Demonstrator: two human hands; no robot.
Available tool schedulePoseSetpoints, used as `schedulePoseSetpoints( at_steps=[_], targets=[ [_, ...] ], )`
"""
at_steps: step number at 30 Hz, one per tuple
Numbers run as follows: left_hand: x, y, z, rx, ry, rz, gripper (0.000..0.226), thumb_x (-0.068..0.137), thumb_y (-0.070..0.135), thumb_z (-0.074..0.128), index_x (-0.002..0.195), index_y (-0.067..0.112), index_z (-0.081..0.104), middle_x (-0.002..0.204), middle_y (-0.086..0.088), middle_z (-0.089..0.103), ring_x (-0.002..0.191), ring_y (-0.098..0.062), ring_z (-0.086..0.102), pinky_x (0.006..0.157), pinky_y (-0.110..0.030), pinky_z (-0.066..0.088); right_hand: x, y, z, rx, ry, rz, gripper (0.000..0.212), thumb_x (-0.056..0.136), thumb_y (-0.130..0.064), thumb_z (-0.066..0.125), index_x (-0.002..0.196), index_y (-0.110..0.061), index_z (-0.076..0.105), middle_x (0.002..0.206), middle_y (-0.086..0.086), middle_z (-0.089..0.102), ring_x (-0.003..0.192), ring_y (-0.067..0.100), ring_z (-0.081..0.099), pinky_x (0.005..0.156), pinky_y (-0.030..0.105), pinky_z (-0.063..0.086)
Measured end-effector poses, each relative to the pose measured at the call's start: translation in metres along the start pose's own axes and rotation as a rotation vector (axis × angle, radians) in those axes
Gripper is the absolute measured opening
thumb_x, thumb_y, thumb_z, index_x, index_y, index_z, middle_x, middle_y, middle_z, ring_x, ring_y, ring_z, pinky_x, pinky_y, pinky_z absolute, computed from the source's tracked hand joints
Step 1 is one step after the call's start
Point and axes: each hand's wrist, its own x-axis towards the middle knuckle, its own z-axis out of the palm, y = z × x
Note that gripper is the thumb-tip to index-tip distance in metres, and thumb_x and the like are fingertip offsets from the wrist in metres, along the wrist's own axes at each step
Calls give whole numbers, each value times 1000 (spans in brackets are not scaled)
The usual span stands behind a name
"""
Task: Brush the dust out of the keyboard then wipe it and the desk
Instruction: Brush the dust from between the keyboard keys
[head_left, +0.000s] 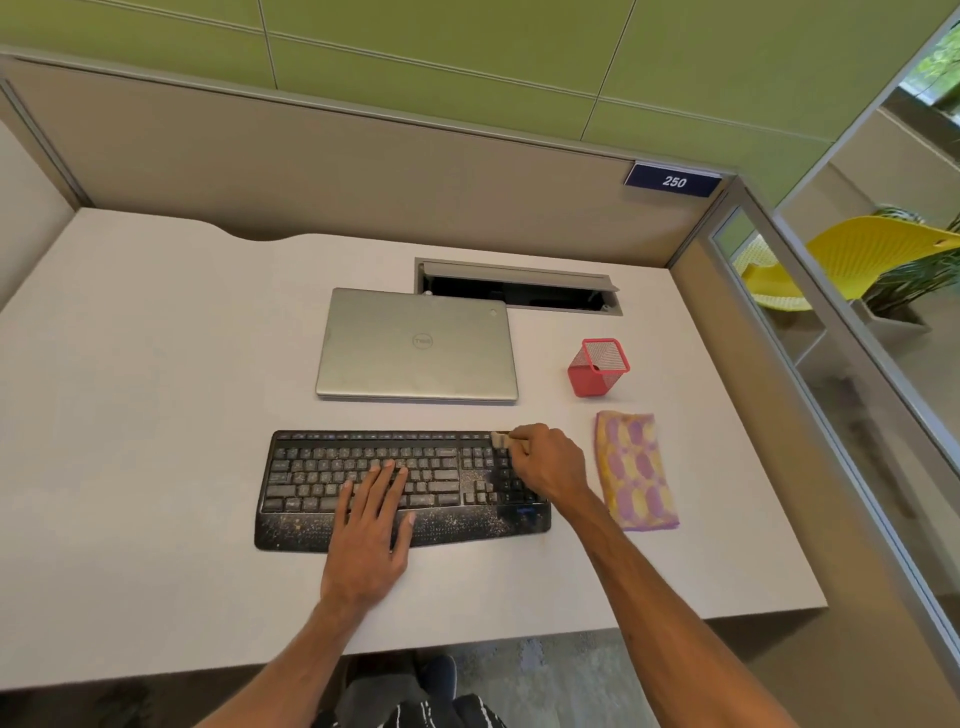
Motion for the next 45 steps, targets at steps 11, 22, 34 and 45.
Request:
schedulePoseSetpoints(
  at_steps=[11,22,34,45],
  targets=[
    [1,-1,1,16,-35,3,70,114,48,37,176,19,21,184,-4,14,171,-23,8,136,-62,14,11,-9,-4,-124,-88,44,29,97,-42,54,100,-23,76,89,-3,76,79,22,70,66,31,50],
    [2,0,-1,-19,-16,-5,69,113,47,36,175,19,23,183,-4,18,170,-23,12,135,-63,16,17,-7,-8,-123,-325,60,21,85,-34,70,98,-19,78,86,-2,74,75,18,67,67,29,49],
    [-1,-1,0,22,-44,-9,69,115,47,36,176,21,18,184,-2,14,171,-20,6,137,-59,10,-8,-4,9,-158,-250,-8,21,87,-39,67,94,-22,78,85,-3,76,73,18,68,68,30,55],
    [0,-4,-1,35,-63,-9,68,115,48,34,176,21,19,184,-2,14,171,-20,4,138,-57,9,5,0,-8,-58,-5,22,24,96,-35,57,103,-27,78,95,-3,78,80,20,69,70,35,58]
  ],
)
